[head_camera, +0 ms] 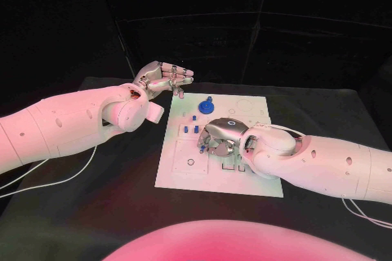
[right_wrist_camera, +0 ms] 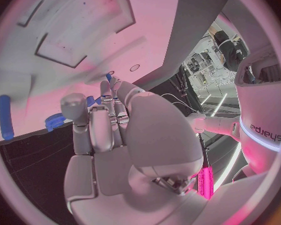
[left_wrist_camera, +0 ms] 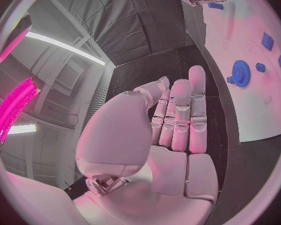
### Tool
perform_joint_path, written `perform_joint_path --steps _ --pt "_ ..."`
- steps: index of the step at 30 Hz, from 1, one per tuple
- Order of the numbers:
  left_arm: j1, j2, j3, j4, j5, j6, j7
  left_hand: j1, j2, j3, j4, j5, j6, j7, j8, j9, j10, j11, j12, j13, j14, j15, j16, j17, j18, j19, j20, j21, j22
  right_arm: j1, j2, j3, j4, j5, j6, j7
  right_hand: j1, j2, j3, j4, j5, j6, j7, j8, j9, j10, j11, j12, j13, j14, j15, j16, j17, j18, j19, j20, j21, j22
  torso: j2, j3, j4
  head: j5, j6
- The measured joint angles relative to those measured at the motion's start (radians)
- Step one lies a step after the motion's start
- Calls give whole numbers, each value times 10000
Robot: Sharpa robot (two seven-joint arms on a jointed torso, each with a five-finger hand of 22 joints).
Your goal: Assemble the parts on the task board
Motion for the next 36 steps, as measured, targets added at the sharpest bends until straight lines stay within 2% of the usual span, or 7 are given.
perform_joint_path --steps 36 --pt "-1 45 0 -52 1 84 -63 0 0 0 0 0 0 0 40 3 -36 36 0 0 0 0 0 -8 -1 0 0 0 1 -28 -96 -11 182 -144 -312 52 1 -1 -2 -2 37 18 -57 -39 -1 0 0 -37 -6 0 0 38 45 0 35 36 41 69 2 0 -3 33 -37"
